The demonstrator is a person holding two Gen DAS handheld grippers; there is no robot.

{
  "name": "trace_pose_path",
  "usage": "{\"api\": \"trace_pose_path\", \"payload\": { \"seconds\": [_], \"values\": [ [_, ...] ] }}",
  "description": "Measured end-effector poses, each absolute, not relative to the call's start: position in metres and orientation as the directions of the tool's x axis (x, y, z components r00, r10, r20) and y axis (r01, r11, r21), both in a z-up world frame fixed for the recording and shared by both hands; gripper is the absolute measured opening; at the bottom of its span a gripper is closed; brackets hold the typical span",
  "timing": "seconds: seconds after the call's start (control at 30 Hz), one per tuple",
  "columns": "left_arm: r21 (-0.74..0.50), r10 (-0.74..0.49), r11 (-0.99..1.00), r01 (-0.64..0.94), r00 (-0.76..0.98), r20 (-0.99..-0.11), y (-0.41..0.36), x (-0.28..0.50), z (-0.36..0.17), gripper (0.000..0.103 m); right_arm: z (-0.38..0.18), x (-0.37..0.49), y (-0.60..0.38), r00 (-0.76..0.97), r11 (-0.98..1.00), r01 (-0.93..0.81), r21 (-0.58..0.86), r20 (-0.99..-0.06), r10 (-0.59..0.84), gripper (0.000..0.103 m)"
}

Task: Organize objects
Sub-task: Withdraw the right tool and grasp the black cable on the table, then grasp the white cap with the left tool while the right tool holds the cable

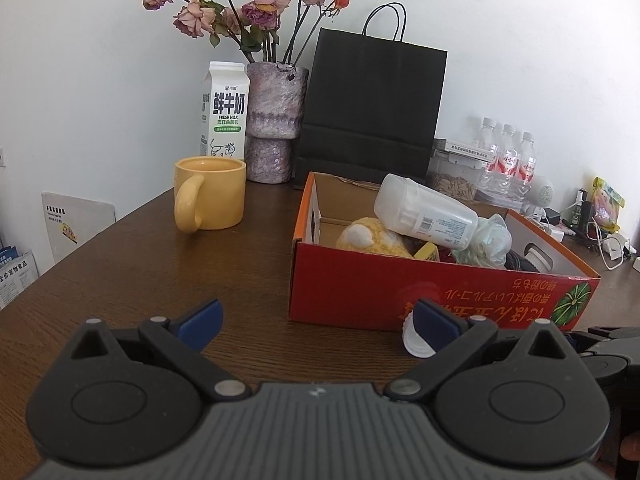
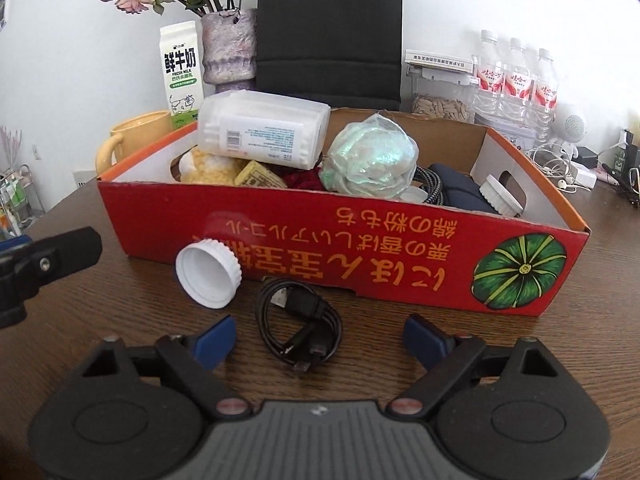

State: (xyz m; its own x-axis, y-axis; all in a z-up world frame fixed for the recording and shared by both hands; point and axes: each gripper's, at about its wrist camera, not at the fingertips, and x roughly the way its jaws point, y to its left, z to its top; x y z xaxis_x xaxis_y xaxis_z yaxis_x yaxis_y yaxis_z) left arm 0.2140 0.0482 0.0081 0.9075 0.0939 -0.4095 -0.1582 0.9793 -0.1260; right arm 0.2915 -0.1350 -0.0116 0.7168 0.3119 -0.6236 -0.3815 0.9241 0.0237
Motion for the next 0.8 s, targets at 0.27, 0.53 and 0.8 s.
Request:
{"api": "trace_pose_path", "payload": {
  "seconds": [0.27,0.53,0.8],
  "values": [
    [-0.126,0.098,0.978,-0.164,0.903,-0.419,0.049,0.216,0.006,0.103,-0.007,0.286,-0.144,0.716,0.906,-0.414,0.087,-0.584,0.383,0.040],
    [-0.125,0.108,0.976,-0.179,0.893,-0.437,0.050,0.219,0.003,0.103,0.002,0.271,-0.153,0.768,0.903,-0.425,0.069,-0.501,0.400,0.039],
    [-0.125,0.114,0.974,-0.190,0.884,-0.454,0.050,0.222,0.000,0.103,0.010,0.262,-0.174,0.817,0.913,-0.405,0.045,-0.431,0.383,0.039]
  ]
}}
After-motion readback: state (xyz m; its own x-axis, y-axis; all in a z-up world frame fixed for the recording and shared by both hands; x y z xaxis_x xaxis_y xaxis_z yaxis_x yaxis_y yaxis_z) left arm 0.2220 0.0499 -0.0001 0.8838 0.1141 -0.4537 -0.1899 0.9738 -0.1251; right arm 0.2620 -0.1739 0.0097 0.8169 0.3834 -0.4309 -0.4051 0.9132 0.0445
